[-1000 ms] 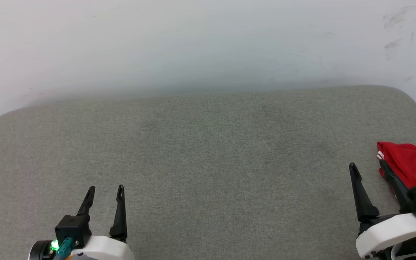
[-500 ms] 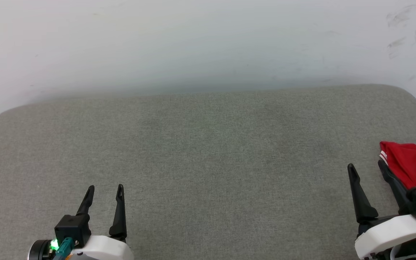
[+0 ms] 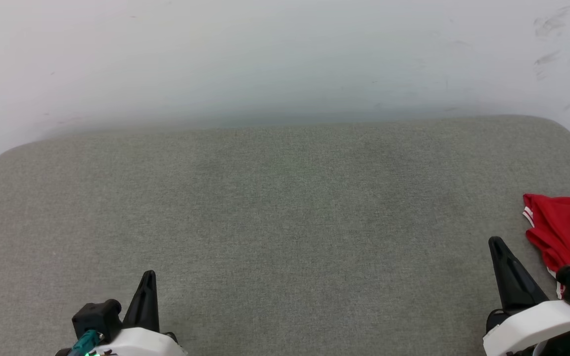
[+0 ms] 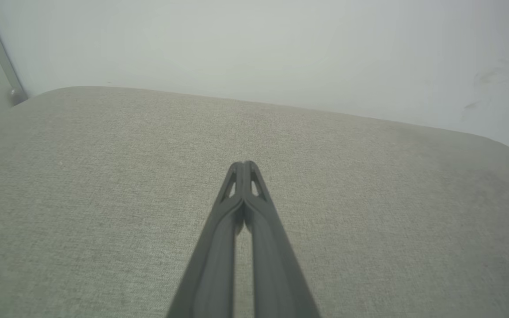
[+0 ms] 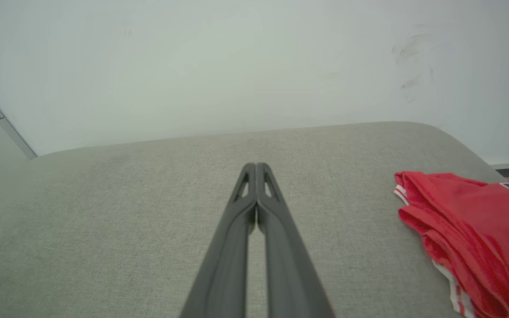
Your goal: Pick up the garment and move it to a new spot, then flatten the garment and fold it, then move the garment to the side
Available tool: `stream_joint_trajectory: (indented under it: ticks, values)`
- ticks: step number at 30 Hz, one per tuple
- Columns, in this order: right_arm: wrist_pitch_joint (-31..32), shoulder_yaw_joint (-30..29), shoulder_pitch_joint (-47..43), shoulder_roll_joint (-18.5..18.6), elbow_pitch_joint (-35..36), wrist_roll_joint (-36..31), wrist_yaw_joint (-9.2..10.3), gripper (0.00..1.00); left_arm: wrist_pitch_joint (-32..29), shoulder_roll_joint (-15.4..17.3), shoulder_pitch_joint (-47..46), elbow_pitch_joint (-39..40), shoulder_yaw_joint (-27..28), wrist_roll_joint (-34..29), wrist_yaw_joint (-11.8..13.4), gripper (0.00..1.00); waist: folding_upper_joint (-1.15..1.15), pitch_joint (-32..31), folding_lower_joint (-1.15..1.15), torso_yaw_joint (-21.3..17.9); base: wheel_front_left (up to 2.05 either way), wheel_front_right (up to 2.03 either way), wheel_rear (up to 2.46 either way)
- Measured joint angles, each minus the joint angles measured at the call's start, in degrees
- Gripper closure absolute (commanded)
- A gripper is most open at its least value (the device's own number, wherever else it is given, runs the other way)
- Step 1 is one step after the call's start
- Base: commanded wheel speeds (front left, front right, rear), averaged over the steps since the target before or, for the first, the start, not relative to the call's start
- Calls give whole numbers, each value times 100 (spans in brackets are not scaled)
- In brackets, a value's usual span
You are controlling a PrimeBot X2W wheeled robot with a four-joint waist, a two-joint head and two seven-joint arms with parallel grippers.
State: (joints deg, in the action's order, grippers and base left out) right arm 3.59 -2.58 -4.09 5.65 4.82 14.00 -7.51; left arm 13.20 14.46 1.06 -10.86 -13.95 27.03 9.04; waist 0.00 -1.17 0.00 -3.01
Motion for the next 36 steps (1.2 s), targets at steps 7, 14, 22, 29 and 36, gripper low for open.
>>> stream_joint_trajectory:
  ticks: [7,14,22,29,36]
  values:
    - [35,-36,42,-25,-183,764,0,100,-179,-91,-24,-44,185,646,-157,100,0,8,0,18,0,0,0]
    - [53,-67,125,-46,-355,1466,0,100,-350,-202,-85,-84,355,1238,-301,100,0,15,0,35,0,0,0]
    - [85,-105,216,-65,-527,2201,0,100,-525,-287,-152,-119,542,1856,-458,100,0,24,0,55,0,0,0]
    - [102,-138,296,-89,-677,2781,0,100,-667,-389,-208,-134,693,2358,-581,100,0,32,0,73,0,0,0]
    - [137,-175,409,-114,-844,3478,0,100,-850,-472,-266,-157,873,2941,-724,100,0,42,0,95,0,0,0]
